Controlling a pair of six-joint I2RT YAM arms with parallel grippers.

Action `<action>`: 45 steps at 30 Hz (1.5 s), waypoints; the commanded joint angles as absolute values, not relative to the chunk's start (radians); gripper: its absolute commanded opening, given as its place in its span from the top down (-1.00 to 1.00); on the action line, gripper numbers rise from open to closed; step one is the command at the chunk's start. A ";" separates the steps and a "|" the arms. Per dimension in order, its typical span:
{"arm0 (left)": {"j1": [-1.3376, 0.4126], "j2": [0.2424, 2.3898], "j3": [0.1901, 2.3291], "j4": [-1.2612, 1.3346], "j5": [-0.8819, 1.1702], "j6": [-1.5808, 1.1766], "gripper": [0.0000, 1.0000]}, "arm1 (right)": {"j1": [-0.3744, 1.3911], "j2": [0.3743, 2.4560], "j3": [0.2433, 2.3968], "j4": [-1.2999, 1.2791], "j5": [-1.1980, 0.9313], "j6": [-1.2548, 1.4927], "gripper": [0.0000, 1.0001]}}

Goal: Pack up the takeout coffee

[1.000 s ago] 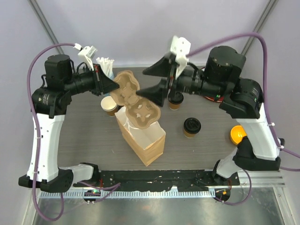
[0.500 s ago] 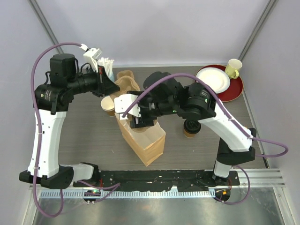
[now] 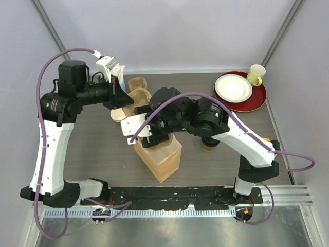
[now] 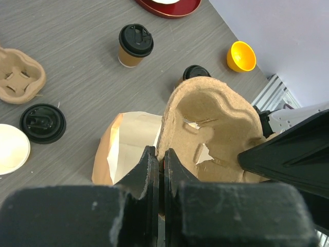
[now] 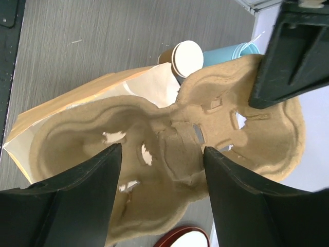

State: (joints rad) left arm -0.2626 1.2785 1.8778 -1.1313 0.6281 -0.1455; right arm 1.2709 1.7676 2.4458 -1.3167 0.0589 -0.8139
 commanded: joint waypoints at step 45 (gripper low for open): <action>-0.327 1.221 1.727 -1.660 0.839 0.983 -0.75 | 1.045 1.580 2.244 -1.072 -0.367 -0.609 0.98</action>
